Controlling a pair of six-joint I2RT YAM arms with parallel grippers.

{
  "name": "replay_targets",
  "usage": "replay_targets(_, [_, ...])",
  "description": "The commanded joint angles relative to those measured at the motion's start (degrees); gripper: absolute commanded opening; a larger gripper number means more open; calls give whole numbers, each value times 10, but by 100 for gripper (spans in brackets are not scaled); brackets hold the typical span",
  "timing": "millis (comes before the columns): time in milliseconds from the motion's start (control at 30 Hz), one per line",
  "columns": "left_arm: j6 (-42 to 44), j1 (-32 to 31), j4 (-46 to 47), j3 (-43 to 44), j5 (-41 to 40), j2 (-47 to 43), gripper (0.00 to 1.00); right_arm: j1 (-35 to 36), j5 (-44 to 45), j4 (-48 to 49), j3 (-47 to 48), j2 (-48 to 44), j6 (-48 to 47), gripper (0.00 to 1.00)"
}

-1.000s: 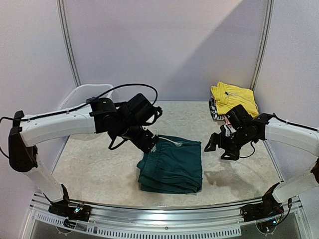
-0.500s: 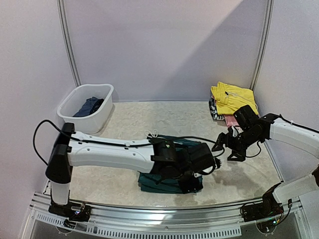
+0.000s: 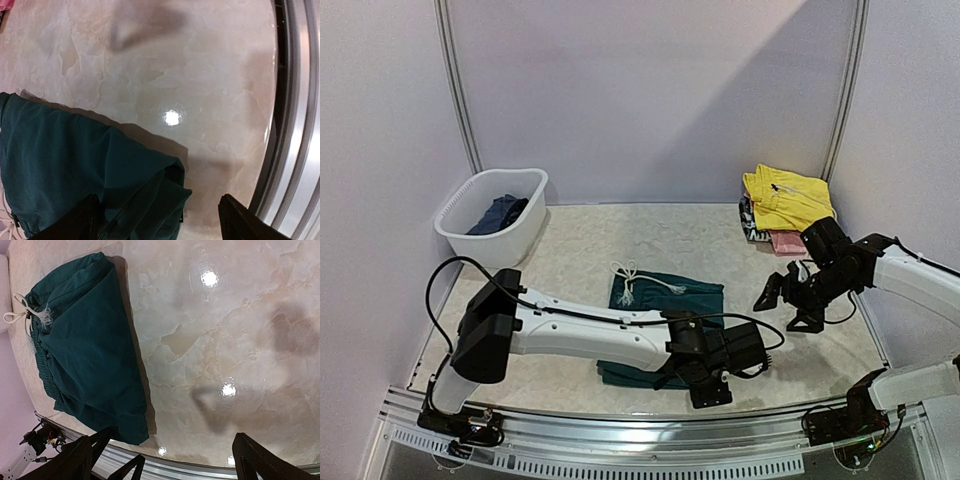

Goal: Fold and stack the mixed laundry pile
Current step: Pick up the square-folded shorts from the center of the board.

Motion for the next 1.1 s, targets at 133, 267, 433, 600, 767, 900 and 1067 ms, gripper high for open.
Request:
replay_targets(133, [-8, -10, 21, 15, -37, 38, 80, -4, -5, -29, -9, -13, -13, 99])
replay_targets(267, [-9, -10, 32, 7, -60, 53, 69, -4, -7, -40, -7, -12, -21, 99])
replay_targets(433, [-14, -11, 40, -2, -77, 63, 27, -5, -11, -49, 0, -7, -32, 99])
replay_targets(600, [-31, -10, 43, -16, -100, 41, 0, -5, -19, -40, 5, 9, -33, 99])
replay_targets(767, [-71, 1, 77, -68, -91, -30, 0, -5, -46, 12, 1, 28, -16, 99])
replay_targets(900, [-104, 16, 111, -121, -72, -83, 0, -5, -89, 83, -6, 46, 15, 99])
replay_targets(1067, [-130, 32, 143, -170, -60, -140, 0, -5, -165, 209, -31, 79, 63, 99])
